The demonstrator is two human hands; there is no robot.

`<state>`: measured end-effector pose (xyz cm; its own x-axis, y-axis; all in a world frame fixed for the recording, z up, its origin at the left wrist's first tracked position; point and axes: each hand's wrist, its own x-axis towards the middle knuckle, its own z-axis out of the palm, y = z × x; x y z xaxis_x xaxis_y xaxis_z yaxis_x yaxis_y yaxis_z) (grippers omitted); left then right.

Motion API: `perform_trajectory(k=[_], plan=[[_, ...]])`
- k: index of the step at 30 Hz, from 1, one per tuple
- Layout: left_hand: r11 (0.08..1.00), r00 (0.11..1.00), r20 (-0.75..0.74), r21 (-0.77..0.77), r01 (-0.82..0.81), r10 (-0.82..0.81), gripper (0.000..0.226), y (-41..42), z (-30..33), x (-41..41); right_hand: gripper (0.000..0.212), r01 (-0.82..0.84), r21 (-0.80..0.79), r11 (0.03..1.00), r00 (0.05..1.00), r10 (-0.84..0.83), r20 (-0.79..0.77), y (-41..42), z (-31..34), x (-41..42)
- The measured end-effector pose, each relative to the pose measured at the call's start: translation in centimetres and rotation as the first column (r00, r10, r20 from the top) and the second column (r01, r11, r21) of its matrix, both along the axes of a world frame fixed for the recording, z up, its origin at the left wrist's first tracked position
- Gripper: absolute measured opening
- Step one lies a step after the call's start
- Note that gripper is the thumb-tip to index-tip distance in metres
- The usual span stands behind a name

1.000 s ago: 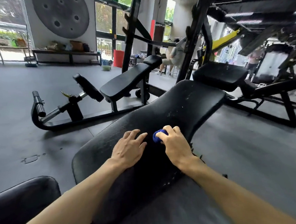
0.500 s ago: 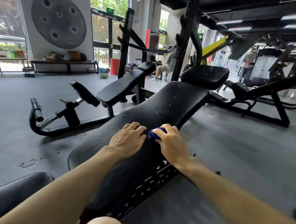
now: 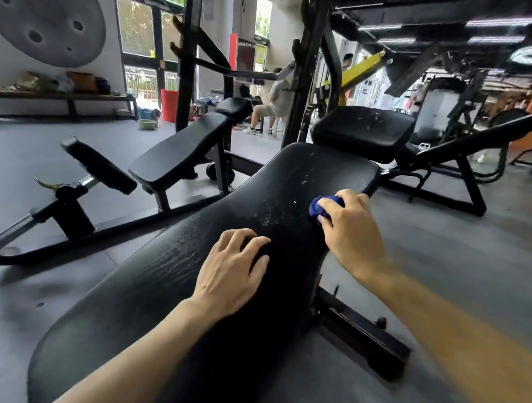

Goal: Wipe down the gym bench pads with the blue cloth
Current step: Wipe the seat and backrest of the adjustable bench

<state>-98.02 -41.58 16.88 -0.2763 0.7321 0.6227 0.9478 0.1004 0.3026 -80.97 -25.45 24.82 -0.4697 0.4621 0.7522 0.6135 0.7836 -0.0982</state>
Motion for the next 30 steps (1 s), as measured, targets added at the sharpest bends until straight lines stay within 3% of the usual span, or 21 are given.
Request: perform_trajectory(k=[2,7,9,12,15,21,24,27,30], plan=[[1.0,0.999,0.053,0.01,-0.006,0.006,0.048,-0.1,-0.5,0.1,0.017,-0.062,0.033,0.997,0.998,0.062,0.005,-2.6,-1.3,-0.1],[1.0,0.999,0.042,-0.002,-0.017,0.017,0.048,-0.2,-0.8,0.2,0.021,-0.308,0.076,0.948,0.938,0.289,0.192,-6.7,-4.2,0.8],[1.0,0.999,0.038,-0.01,-0.024,0.025,0.047,-0.2,-0.7,0.3,0.02,-0.239,0.114,0.964,0.96,0.218,0.176,-3.9,-2.8,0.4],[0.999,0.998,0.053,-0.02,-0.032,0.033,0.045,-0.4,-0.8,0.5,0.02,-0.012,0.076,0.997,0.999,0.008,0.051,0.6,0.0,-0.2],[0.999,0.998,0.047,-0.029,-0.034,0.035,0.044,-0.3,-1.0,0.3,0.016,0.035,0.057,0.998,0.999,-0.036,0.007,-0.5,-0.4,-1.3],[0.999,0.998,0.05,-0.016,-0.031,0.032,0.048,-0.2,-1.2,0.1,0.021,-0.284,0.1,0.953,0.943,0.259,0.211,-5.6,-4.0,-1.0],[0.999,0.998,0.051,-0.005,-0.035,0.035,0.046,-0.2,-1.2,0.1,0.022,-0.108,0.16,0.981,0.987,0.086,0.138,-0.6,-1.7,-1.1],[1.0,0.998,0.057,-0.001,-0.027,0.027,0.046,-0.2,-1.2,0.1,0.023,0.11,0.098,0.989,0.994,-0.111,0.005,3.3,0.6,-1.5],[1.0,0.998,0.061,0.003,-0.019,0.019,0.046,-0.2,-1.3,0.1,0.022,0.112,0.1,0.989,0.993,-0.115,0.02,0.3,-0.4,-2.6]])
